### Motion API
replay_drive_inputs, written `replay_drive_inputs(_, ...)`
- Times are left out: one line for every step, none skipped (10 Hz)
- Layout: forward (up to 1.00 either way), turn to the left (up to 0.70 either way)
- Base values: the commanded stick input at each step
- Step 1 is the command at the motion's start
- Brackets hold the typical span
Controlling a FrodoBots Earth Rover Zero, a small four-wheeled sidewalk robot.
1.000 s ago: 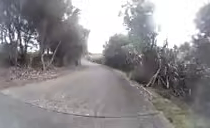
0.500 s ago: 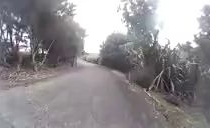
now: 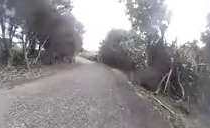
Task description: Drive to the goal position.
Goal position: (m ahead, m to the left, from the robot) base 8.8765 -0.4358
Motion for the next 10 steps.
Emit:
replay_drive_inputs(1.00,0.02)
replay_drive_inputs(1.00,0.00)
replay_drive_inputs(1.00,0.00)
replay_drive_inputs(1.00,0.00)
replay_drive_inputs(1.00,0.00)
replay_drive_inputs(1.00,0.00)
replay_drive_inputs(1.00,0.00)
replay_drive_inputs(1.00,0.00)
replay_drive_inputs(1.00,0.00)
replay_drive_inputs(1.00,0.00)
